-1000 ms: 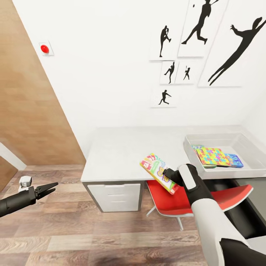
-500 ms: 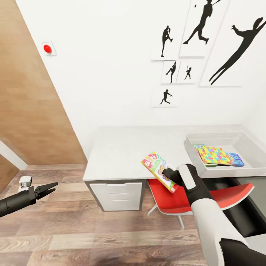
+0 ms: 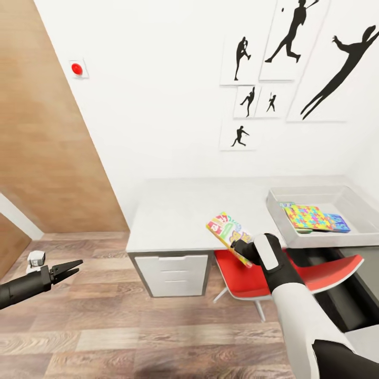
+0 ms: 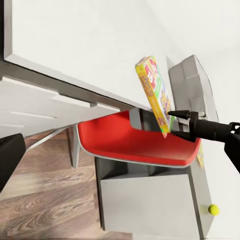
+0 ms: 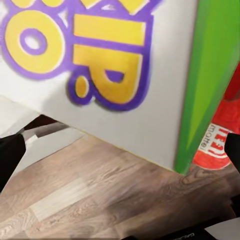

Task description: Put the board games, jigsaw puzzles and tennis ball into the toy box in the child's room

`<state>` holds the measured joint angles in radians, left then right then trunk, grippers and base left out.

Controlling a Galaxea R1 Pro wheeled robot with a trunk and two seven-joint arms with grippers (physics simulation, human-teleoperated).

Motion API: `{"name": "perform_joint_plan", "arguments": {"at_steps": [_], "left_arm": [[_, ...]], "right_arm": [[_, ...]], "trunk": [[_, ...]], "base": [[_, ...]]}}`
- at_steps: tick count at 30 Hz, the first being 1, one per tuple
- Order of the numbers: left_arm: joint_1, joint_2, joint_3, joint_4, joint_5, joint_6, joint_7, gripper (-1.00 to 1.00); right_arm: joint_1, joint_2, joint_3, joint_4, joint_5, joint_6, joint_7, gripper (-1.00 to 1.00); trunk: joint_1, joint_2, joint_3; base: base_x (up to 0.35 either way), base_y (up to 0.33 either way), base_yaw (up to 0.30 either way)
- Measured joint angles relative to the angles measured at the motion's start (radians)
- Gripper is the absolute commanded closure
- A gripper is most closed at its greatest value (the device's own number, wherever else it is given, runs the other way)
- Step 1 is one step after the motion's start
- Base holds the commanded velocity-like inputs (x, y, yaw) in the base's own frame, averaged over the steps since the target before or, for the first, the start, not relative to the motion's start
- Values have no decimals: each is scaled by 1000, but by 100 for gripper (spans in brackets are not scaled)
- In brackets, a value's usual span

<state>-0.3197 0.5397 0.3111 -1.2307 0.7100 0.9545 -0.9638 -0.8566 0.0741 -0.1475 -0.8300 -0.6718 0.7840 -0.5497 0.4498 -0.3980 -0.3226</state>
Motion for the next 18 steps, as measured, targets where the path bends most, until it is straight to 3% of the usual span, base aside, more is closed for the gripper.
{"name": "perform_joint_plan", "arguments": {"at_steps": [9, 18], "left_arm": [[1, 0, 0, 0, 0, -1, 0, -100], [0, 0, 0, 1, 0, -2, 0, -100]], "right_arm": [[0, -2, 0, -3, 3, 0, 0, -100], [0, -10, -1, -11, 8, 2, -3, -100]], "trunk": [[0, 0, 0], [0, 0, 0]], "base": [[-83, 88, 0], [-3, -212, 0]]}}
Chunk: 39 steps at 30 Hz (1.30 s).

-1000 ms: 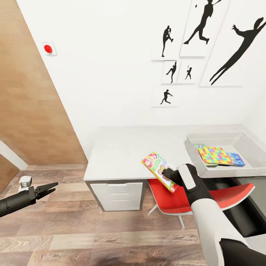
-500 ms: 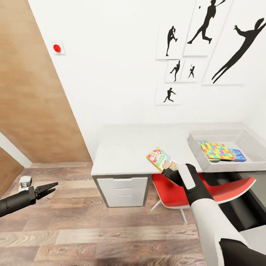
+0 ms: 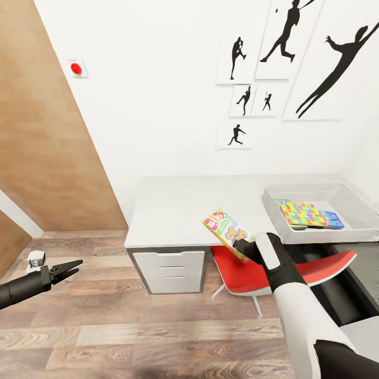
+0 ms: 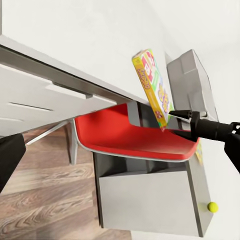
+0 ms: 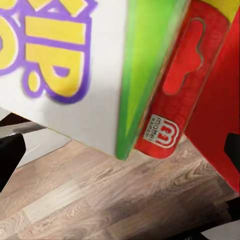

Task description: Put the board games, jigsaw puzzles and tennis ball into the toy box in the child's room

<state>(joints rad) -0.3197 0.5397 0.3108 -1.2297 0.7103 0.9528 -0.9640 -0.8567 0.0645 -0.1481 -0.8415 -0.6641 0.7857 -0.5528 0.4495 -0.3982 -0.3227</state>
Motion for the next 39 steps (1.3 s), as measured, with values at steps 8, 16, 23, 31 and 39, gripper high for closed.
{"name": "perform_joint_plan", "arguments": {"at_steps": [8, 16, 23, 31, 39], "left_arm": [[0, 0, 0, 0, 0, 1, 1, -100], [0, 0, 0, 0, 0, 1, 0, -100], [0, 0, 0, -1, 0, 1, 0, -100], [0, 0, 0, -1, 0, 2, 0, -100], [1, 0, 0, -1, 0, 1, 0, -100]], "right_arm": [[0, -1, 1, -1, 3, 8, -1, -100], [0, 5, 1, -1, 3, 16, -1, -100], [0, 8, 2, 0, 3, 17, 0, -100], [0, 9, 2, 1, 1, 18, 0, -100], [0, 10, 2, 2, 1, 19, 0, -100]], "trunk": [[0, 0, 0], [0, 0, 0], [0, 0, 0], [0, 0, 0], [0, 0, -1]], "base": [[6, -304, 0], [143, -213, 0], [78, -45, 0], [97, 33, 0], [10, 4, 0]]}}
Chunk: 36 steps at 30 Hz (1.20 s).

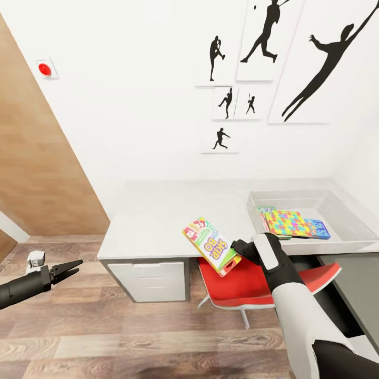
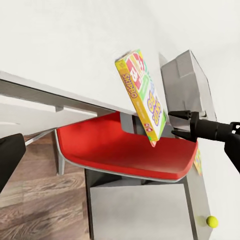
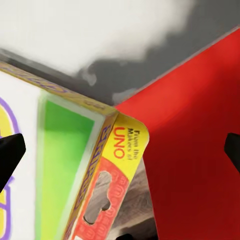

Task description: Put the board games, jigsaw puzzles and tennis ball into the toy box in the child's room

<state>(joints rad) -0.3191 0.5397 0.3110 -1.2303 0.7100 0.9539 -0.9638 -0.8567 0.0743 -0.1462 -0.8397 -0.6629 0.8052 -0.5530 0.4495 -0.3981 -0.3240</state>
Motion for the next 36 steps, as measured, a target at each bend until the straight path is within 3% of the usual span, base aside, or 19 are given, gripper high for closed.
{"name": "perform_joint_plan", "arguments": {"at_steps": [36], "left_arm": [[-1, 0, 0, 0, 0, -1, 0, -100]], "right_arm": [[0, 1, 2, 2, -1, 0, 1, -100]], "trunk": [[0, 0, -7]], "base": [[59, 21, 0]]}}
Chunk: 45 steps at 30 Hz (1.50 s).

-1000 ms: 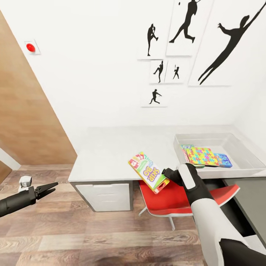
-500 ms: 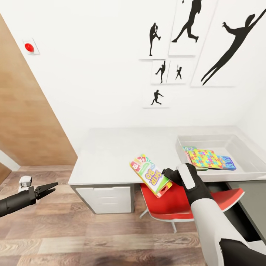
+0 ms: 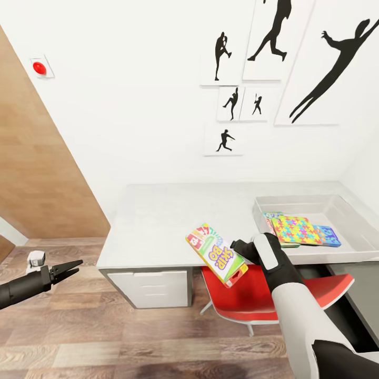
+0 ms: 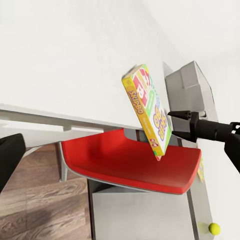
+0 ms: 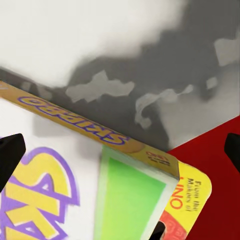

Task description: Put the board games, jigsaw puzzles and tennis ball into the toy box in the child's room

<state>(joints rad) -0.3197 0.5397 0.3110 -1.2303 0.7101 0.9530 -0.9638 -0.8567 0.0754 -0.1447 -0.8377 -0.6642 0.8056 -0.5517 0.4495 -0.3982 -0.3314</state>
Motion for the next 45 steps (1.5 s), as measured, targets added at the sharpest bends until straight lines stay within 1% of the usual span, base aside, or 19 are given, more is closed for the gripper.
{"name": "perform_joint_plan", "arguments": {"at_steps": [11, 20, 23, 31, 33, 34, 37, 42, 45], "left_arm": [[0, 0, 0, 0, 0, 0, 0, -100], [0, 0, 0, 0, 0, 0, 0, -100], [0, 0, 0, 0, 0, 0, 0, -100], [0, 0, 0, 0, 0, 0, 0, -100], [0, 0, 0, 0, 0, 0, 0, -100], [0, 0, 0, 0, 0, 0, 0, -100], [0, 0, 0, 0, 0, 0, 0, -100], [0, 0, 0, 0, 0, 1, 0, -100], [1, 0, 0, 0, 0, 1, 0, -100]], "right_arm": [[0, -1, -1, 5, -1, 0, 0, -100], [0, -1, -2, 5, 0, 4, 0, -100], [-1, -1, -1, 4, -8, 3, -1, -100], [-1, -1, -2, -12, -8, 0, 1, -100], [-1, -1, -2, -14, -8, 0, 2, -100], [-1, -1, -2, -18, 0, 3, 2, -100], [-1, -1, -2, -17, -6, 2, 2, -100], [-1, -1, -2, -23, 15, 10, 0, -100], [-1, -1, -2, -22, 13, 9, 0, -100]], "trunk": [[0, 0, -3], [0, 0, -14], [0, -1, -18], [0, -1, -25], [0, 0, -27], [0, 0, -27], [0, 0, -28], [0, 0, -28], [0, 0, -28]], "base": [[1, 0, 0], [0, 0, 0], [0, 0, 0], [-25, 6, 0], [-128, 74, 0], [-78, 42, 0], [-34, 20, 0], [-6, 109, 0], [-1, 83, 0]]}}
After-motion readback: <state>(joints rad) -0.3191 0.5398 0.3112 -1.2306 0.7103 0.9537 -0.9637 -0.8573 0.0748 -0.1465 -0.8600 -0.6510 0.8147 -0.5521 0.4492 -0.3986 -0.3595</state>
